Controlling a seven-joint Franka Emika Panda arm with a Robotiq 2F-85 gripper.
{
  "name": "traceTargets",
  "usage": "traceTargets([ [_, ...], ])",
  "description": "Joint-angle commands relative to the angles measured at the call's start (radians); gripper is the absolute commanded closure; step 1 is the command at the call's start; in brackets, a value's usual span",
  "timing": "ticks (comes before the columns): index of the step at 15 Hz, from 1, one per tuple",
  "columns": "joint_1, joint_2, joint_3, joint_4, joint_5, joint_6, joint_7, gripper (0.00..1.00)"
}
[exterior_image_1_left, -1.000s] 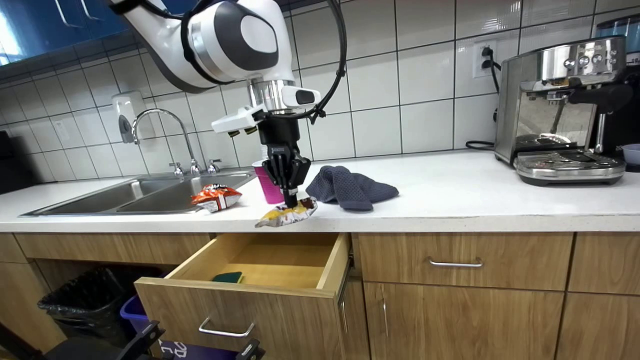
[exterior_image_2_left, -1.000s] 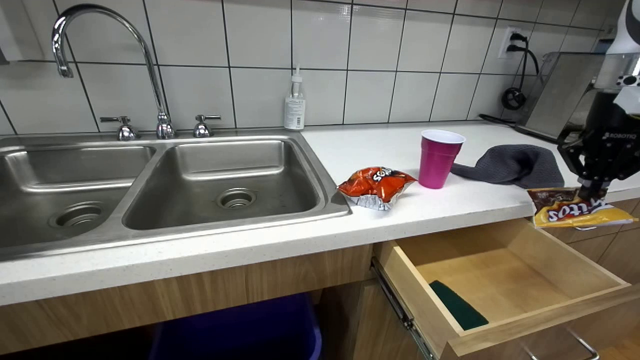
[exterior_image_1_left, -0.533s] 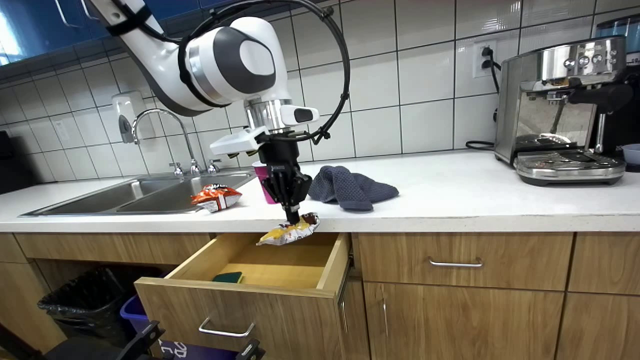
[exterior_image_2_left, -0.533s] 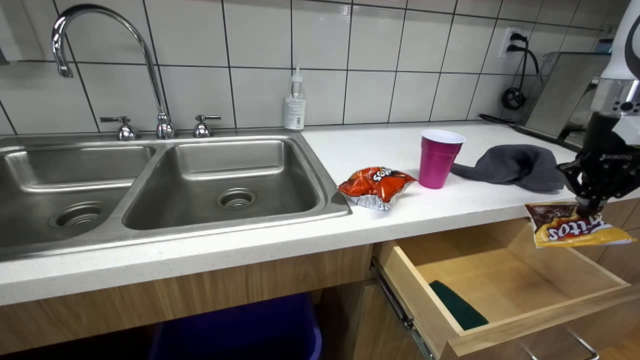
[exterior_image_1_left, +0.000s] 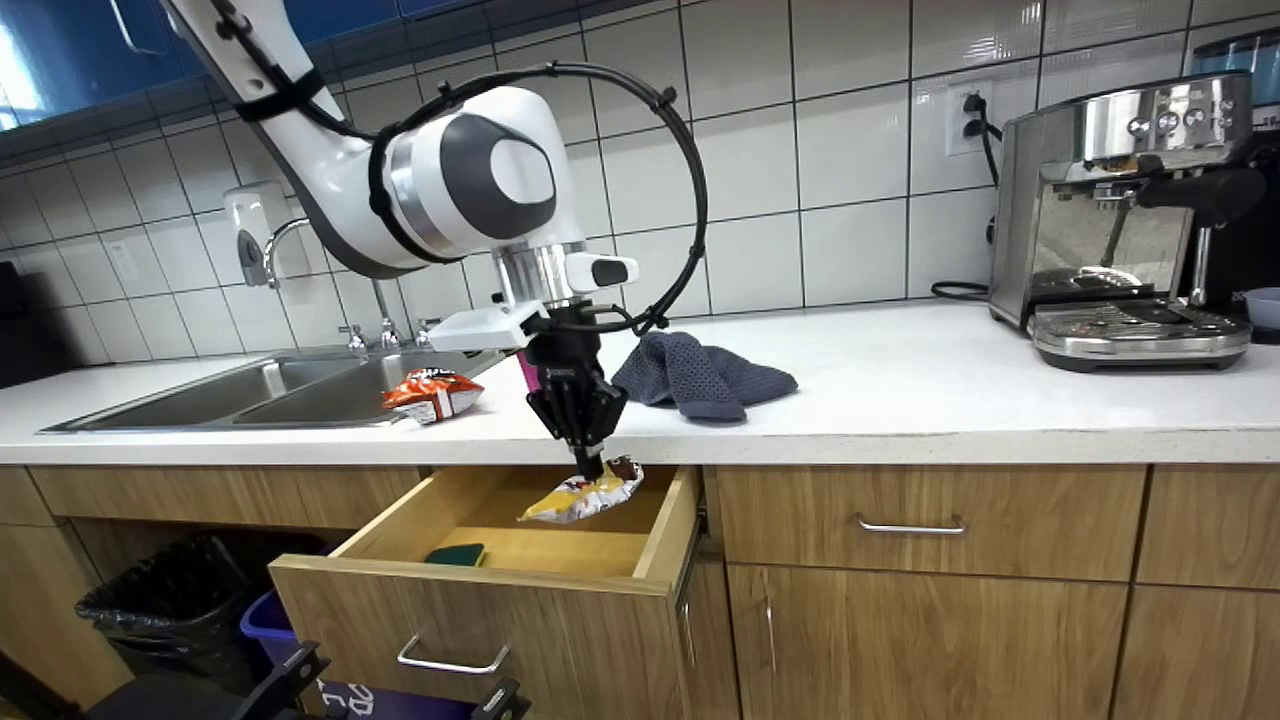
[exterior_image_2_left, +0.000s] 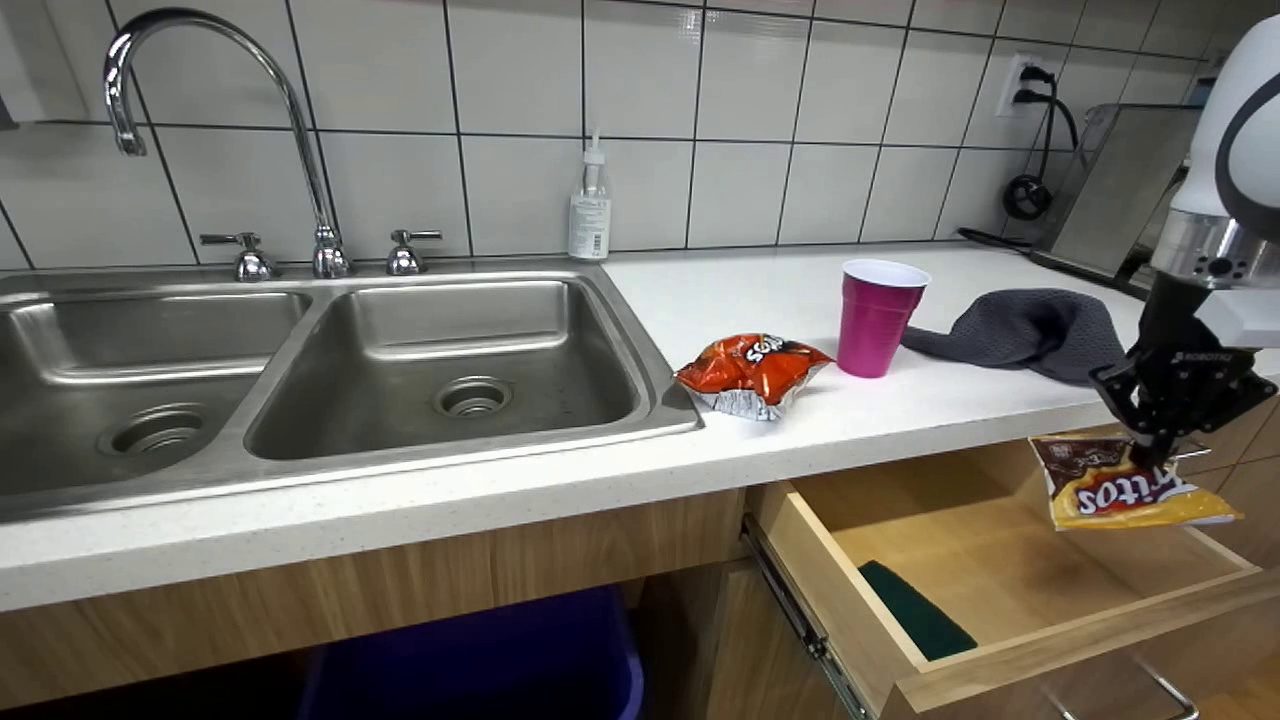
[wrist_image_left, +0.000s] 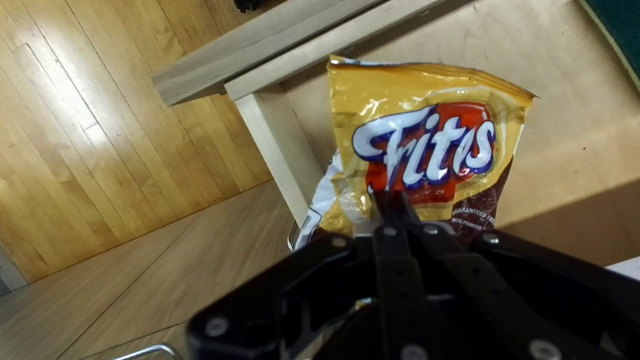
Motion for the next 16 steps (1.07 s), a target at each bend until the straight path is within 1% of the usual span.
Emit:
traceTargets([
  [1, 0.008, 0.03, 0.004, 0.003, -0.028, 0.036, 0.015, 1.0],
  [2, 0.011, 0.035, 0.003, 0.004, -0.029, 0.04, 0.015, 0.95],
  [3, 0.016, 0.04, 0.001, 0.006, -0.037, 0.041, 0.02, 0.73],
  [5, 0.019, 0.044, -0.001, 0.009, -0.038, 0.038, 0.014, 0.68],
  [6, 0.02, 0.043, -0.001, 0.012, -0.031, 0.032, 0.01, 0.62],
  [9, 0.018, 0.036, 0.001, 0.022, -0.01, 0.02, 0.003, 0.39],
  [11, 0.016, 0.026, 0.004, 0.027, 0.007, 0.005, -0.014, 0.26],
  [13, 0.014, 0.009, 0.006, 0.029, 0.016, -0.003, -0.025, 0.09],
  [14, 0.014, 0.001, 0.009, 0.031, 0.025, -0.009, -0.035, 0.03],
  [15, 0.013, -0.009, 0.012, 0.034, 0.037, -0.021, -0.048, 0.0],
  [16, 0.013, -0.019, 0.015, 0.037, 0.046, -0.028, -0.059, 0.0],
])
